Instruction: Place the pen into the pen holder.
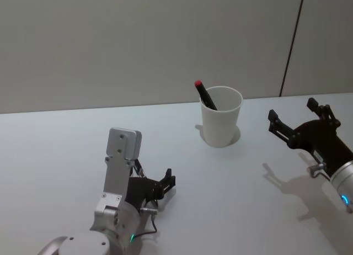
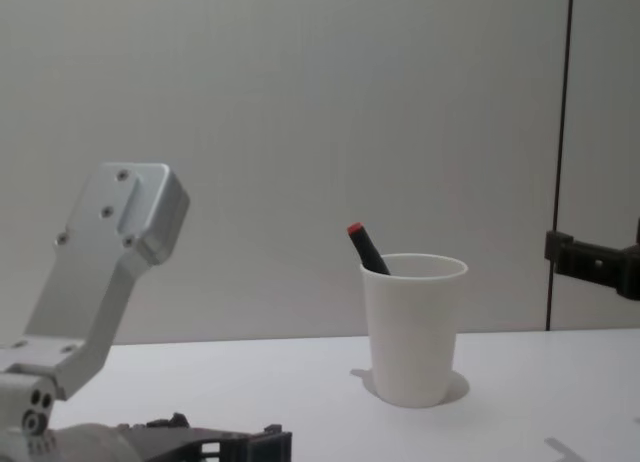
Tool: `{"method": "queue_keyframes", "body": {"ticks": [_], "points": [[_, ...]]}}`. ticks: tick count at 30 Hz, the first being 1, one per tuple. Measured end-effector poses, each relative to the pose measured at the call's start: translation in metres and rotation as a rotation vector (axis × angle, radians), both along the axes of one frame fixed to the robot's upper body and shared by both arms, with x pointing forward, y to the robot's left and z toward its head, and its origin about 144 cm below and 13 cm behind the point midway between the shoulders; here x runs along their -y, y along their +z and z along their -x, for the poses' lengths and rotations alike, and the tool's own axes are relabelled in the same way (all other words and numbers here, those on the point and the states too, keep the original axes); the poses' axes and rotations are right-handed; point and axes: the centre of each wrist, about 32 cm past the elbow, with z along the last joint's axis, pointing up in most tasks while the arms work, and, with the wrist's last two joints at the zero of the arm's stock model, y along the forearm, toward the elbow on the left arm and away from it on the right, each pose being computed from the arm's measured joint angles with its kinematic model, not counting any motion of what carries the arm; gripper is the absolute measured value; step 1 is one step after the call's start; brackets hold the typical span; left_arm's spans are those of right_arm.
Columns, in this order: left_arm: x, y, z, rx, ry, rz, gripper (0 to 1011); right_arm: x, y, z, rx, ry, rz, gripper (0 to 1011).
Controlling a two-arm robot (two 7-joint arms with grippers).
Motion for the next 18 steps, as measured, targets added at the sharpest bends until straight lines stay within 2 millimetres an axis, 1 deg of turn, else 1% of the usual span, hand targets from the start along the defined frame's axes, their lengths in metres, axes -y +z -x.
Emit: {"method": "queue_keyframes", "body": {"ticks": [18], "points": [[0.0085,0.0018,0.0003,-0.028,0.013,-0.032,1001,0.0000,0.0000,0.0000,0.000,0.000,0.000,1001]]}}
